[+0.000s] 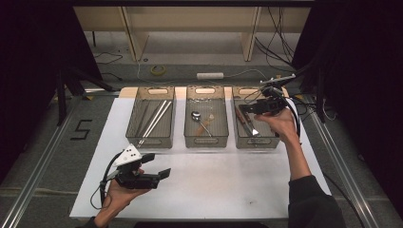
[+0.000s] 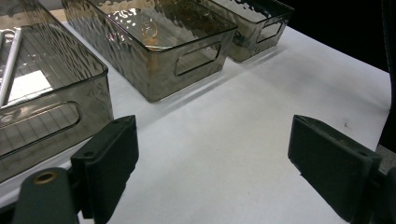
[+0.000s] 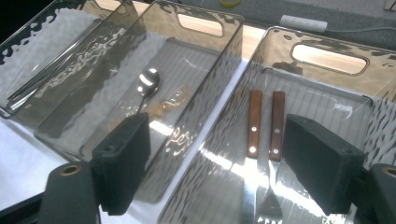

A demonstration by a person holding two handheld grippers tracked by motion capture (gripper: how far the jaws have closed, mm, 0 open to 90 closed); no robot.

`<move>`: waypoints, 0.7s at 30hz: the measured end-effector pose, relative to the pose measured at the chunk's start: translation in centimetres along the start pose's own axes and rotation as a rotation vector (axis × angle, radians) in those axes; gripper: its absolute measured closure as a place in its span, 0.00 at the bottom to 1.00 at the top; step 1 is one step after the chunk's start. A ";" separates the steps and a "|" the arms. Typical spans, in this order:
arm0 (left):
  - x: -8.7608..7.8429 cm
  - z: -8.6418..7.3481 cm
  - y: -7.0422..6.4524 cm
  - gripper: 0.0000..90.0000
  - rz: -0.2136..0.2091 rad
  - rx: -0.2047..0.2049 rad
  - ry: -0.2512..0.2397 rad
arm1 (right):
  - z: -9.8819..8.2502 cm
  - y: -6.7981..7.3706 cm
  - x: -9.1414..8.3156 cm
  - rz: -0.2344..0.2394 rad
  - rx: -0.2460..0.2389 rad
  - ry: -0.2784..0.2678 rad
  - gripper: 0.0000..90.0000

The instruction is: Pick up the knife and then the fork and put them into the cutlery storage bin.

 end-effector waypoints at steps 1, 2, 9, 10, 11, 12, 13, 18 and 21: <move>0.0 0.0 0.0 0.17 0.001 0.000 0.000 | -0.1 0.2 -0.1 0.006 -0.003 -0.003 0.27; 0.0 0.0 0.0 0.17 0.001 0.000 0.000 | -0.3 0.4 -0.2 0.009 -0.008 -0.007 0.27; 0.0 0.0 -0.1 0.17 0.001 0.000 0.003 | -1.8 2.0 -1.0 0.030 -0.042 -0.036 0.27; 0.0 0.0 -0.1 0.17 0.001 0.001 0.004 | -2.0 2.3 -1.1 0.043 -0.041 -0.042 0.27; 0.1 0.0 0.0 0.17 0.002 0.003 0.003 | -2.2 2.7 -1.3 0.057 -0.040 -0.048 0.27; 0.1 0.0 0.0 0.17 0.002 0.002 0.003 | -2.4 2.9 -1.5 0.061 -0.044 -0.058 0.27; 0.1 0.0 0.0 0.17 0.002 0.000 0.003 | -2.5 3.2 -1.7 0.062 -0.046 -0.065 0.27; 0.1 -0.1 0.0 0.17 0.001 0.000 0.003 | -3.6 4.8 -2.5 0.093 -0.066 -0.091 0.26; 0.1 -0.1 0.0 0.17 0.002 -0.001 0.002 | -4.5 5.6 -2.9 0.103 -0.079 -0.104 0.25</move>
Point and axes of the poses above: each handheld gripper's, and its own axes: x roughly forward along the jaws, z roughly out of its top, y roughly to its left, the point moved 10 cm from there along x, roughly forward along the jaws, and after that the axes turned 5 degrees about x, right-handed, at the moved point
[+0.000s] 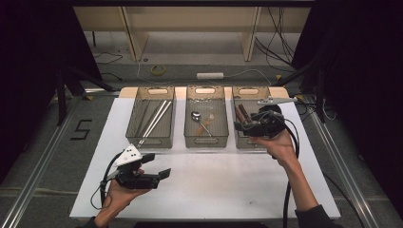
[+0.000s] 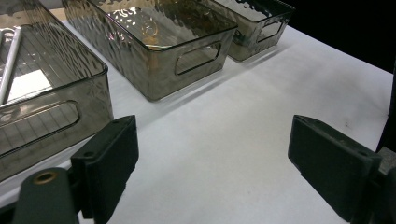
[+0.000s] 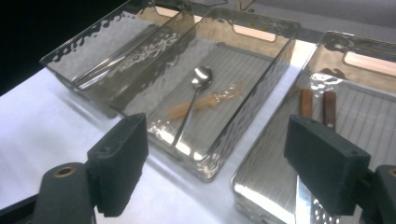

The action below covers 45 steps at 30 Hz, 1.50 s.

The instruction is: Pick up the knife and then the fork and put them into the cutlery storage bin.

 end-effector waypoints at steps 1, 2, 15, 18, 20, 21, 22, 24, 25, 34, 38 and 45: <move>0.0 0.0 0.0 0.17 -0.001 -0.001 0.000 | -0.3 0.3 -0.1 0.010 -0.002 -0.004 0.25; 0.0 0.0 0.0 0.17 0.000 -0.001 0.000 | -0.5 0.6 -0.2 0.015 -0.004 -0.007 0.24; 0.0 0.0 0.1 0.17 0.000 -0.006 -0.001 | -3.6 2.6 -1.1 0.076 -0.006 -0.045 0.24; 0.0 0.0 0.1 0.17 -0.002 -0.005 -0.001 | -4.3 3.1 -1.3 0.093 0.000 -0.057 0.24; 0.0 0.0 0.1 0.17 -0.002 -0.005 -0.002 | -4.8 3.4 -1.4 0.108 0.000 -0.066 0.24; 0.0 0.0 0.1 0.17 -0.001 -0.005 -0.002 | -5.1 3.6 -1.5 0.117 0.000 -0.070 0.24; 0.0 0.0 0.1 0.17 0.000 -0.005 -0.001 | -5.3 3.7 -1.6 0.123 0.001 -0.072 0.24; 0.0 0.0 0.1 0.17 0.001 -0.005 -0.002 | -5.7 4.0 -1.6 0.129 -0.004 -0.079 0.24; 0.0 0.0 0.1 0.17 0.001 -0.004 -0.002 | -5.9 4.1 -1.7 0.136 -0.004 -0.084 0.24; 0.1 0.0 -0.1 0.17 0.001 0.002 0.001 | -7.6 4.4 -2.3 0.147 -0.017 -0.116 0.23; 0.1 0.0 -0.1 0.17 0.000 0.001 0.000 | -8.2 4.2 -2.5 0.139 -0.016 -0.130 0.22; 0.0 -0.1 -0.1 0.17 -0.001 0.006 0.004 | -9.0 4.0 -2.9 0.124 -0.022 -0.145 0.22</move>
Point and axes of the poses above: each handheld gripper's, and its own axes: x roughly forward along the jaws, z roughly out of its top, y roughly to its left, the point moved 10 cm from there along x, roughly forward along the jaws, and after that the axes turned 5 degrees about x, right-handed, at the moved point
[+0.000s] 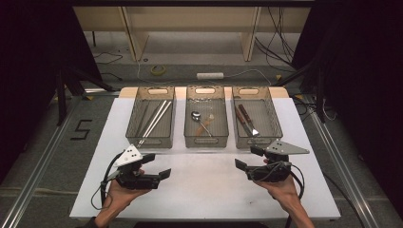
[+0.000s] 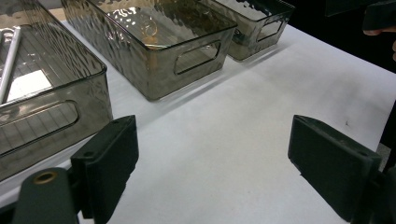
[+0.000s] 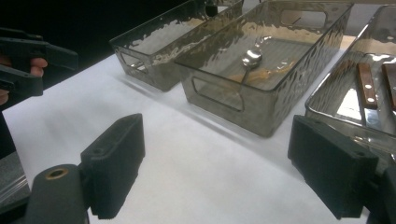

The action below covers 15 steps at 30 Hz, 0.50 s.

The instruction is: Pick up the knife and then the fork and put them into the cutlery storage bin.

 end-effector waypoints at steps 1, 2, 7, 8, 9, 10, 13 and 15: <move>0.0 0.0 0.0 0.17 0.000 0.001 0.000 | -0.1 0.0 -0.1 0.001 0.002 0.000 0.22; 0.0 0.0 0.0 0.17 0.000 0.001 0.000 | -0.2 0.0 -0.1 0.001 0.002 -0.002 0.22; 0.0 0.0 0.0 0.17 0.001 0.001 -0.001 | -0.7 0.0 -0.4 -0.008 -0.008 -0.002 0.22; 0.0 0.0 0.0 0.17 0.001 0.001 -0.001 | -0.8 0.0 -0.4 -0.010 -0.009 0.000 0.22; 0.0 0.0 0.0 0.17 0.001 0.001 -0.001 | -0.9 -0.1 -0.4 -0.014 -0.014 -0.002 0.22; 0.0 0.0 0.0 0.17 0.001 0.001 -0.001 | -1.0 -0.1 -0.5 -0.019 -0.011 -0.002 0.22; 0.1 0.0 0.0 0.17 0.001 0.004 0.000 | -1.2 -0.1 -0.6 -0.020 -0.013 -0.003 0.22; 0.1 0.0 0.0 0.17 0.001 0.004 0.001 | -1.3 -0.1 -0.7 -0.021 -0.015 -0.004 0.22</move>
Point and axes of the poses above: each handheld gripper's, and its own axes: x roughly forward along the jaws, z roughly out of its top, y roughly to its left, the point moved 10 cm from there along x, roughly forward along the jaws, and after that the axes turned 5 degrees about x, right-handed, at the moved point
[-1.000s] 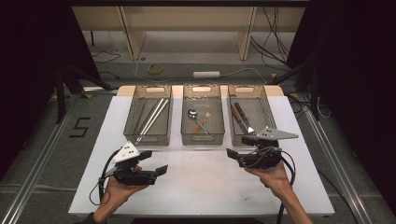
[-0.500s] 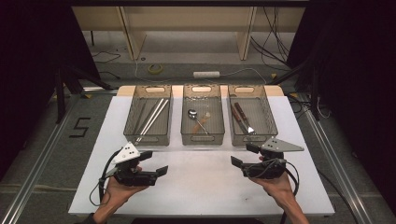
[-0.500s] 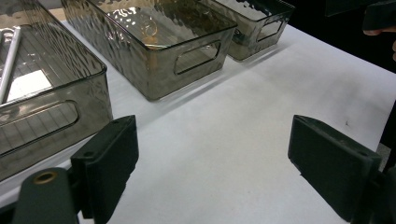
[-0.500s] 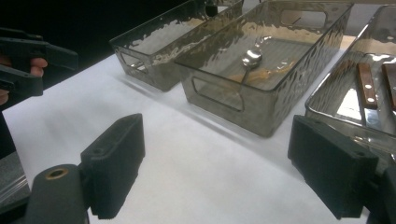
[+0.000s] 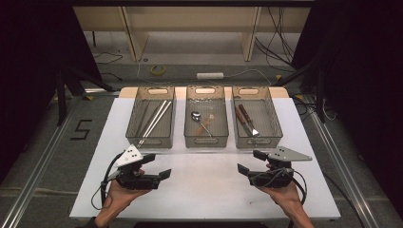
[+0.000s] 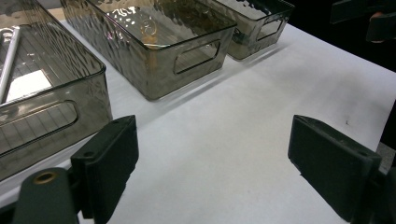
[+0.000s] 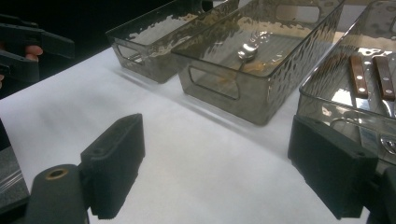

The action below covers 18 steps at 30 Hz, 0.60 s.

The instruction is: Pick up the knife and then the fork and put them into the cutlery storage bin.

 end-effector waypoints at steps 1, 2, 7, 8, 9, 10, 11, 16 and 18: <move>0.0 0.0 0.0 0.17 -0.001 -0.001 0.000 | -0.1 0.0 0.0 -0.001 0.001 0.001 0.22; 0.0 0.0 0.0 0.17 -0.003 -0.003 -0.001 | -0.2 0.0 0.0 0.000 -0.001 0.000 0.22; 0.0 0.0 0.0 0.17 -0.003 -0.006 -0.004 | -0.8 0.0 -0.2 -0.005 0.001 0.003 0.22; -0.1 0.0 0.0 0.17 -0.004 -0.005 -0.003 | -0.9 0.0 -0.2 -0.005 0.005 0.004 0.22; -0.1 0.0 0.0 0.17 -0.003 -0.005 -0.004 | -1.1 -0.1 -0.2 -0.005 0.007 0.003 0.22; -0.1 0.0 0.0 0.17 -0.003 -0.005 -0.005 | -1.2 -0.2 -0.3 -0.008 0.008 0.002 0.22; -0.1 0.0 -0.1 0.17 -0.003 -0.005 -0.005 | -1.4 -0.3 -0.3 -0.013 0.010 0.005 0.22; -0.1 0.1 -0.1 0.17 -0.004 -0.003 -0.004 | -1.7 -0.7 -0.5 -0.026 0.015 0.005 0.22; 0.0 0.1 -0.1 0.17 -0.004 -0.001 -0.004 | -1.7 -0.7 -0.6 -0.026 0.015 0.000 0.22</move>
Point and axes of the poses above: each handheld gripper's, and its own axes: x roughly forward along the jaws, z roughly out of its top, y roughly to its left, the point moved 10 cm from there along x, roughly forward along the jaws, and after that the axes turned 5 degrees about x, right-handed, at the moved point
